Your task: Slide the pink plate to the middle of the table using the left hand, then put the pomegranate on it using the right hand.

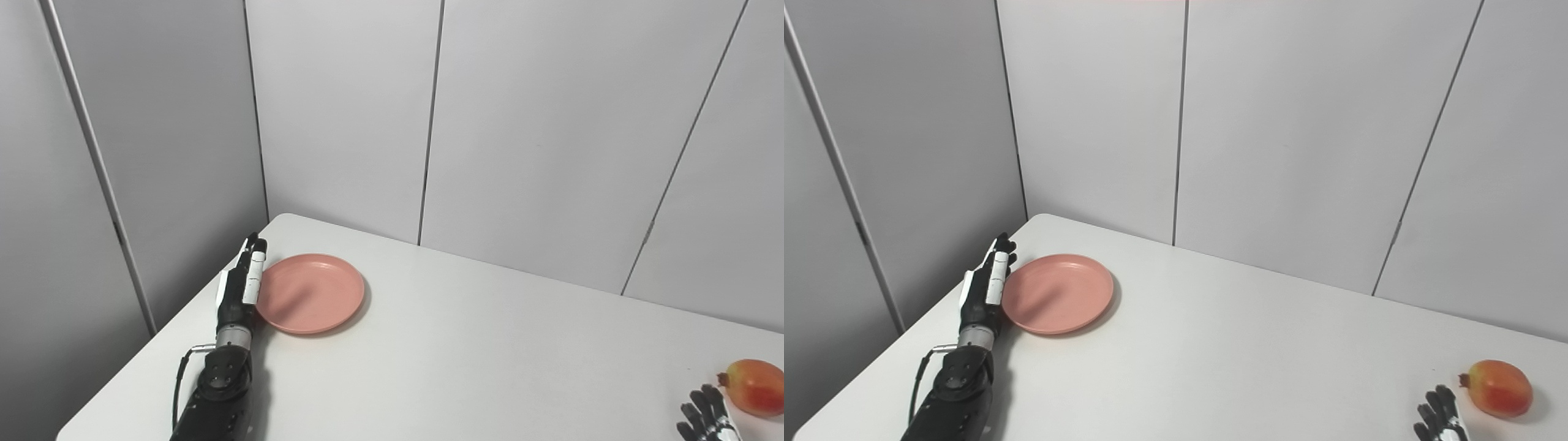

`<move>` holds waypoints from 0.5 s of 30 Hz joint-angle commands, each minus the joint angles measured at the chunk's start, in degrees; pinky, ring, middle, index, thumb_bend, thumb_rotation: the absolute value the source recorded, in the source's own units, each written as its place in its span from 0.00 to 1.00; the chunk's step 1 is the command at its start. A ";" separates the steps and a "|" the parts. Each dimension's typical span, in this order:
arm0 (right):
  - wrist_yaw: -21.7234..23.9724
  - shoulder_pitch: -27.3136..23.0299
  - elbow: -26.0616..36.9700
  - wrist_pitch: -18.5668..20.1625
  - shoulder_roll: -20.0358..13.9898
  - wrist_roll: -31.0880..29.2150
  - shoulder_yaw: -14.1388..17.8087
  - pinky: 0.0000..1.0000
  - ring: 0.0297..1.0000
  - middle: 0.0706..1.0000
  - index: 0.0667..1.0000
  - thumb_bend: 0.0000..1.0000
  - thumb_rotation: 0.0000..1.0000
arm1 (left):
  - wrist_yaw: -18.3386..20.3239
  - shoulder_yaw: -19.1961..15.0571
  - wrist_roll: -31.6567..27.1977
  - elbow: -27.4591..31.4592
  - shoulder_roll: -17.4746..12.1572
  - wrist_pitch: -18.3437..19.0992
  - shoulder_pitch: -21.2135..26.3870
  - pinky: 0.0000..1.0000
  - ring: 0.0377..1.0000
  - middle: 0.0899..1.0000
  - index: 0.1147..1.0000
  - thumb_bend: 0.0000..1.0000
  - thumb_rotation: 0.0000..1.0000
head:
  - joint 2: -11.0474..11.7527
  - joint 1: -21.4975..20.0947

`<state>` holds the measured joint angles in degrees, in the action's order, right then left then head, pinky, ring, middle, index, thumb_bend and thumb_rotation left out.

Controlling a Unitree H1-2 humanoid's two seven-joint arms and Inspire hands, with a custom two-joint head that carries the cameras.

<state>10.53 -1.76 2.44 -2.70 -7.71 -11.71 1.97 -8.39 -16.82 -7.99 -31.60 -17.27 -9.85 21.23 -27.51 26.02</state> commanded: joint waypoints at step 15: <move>-1.01 -1.27 4.34 2.99 0.36 -0.43 0.29 1.00 1.00 1.00 1.00 0.46 0.94 | 7.86 1.69 -2.96 4.32 -1.33 5.08 0.71 0.88 0.90 0.90 0.89 0.87 1.00 | -0.39 -0.78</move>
<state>9.63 -1.77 4.77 -0.11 -7.27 -11.80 2.04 -2.43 -16.14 -11.09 -28.67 -17.91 -4.65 20.35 -27.95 25.40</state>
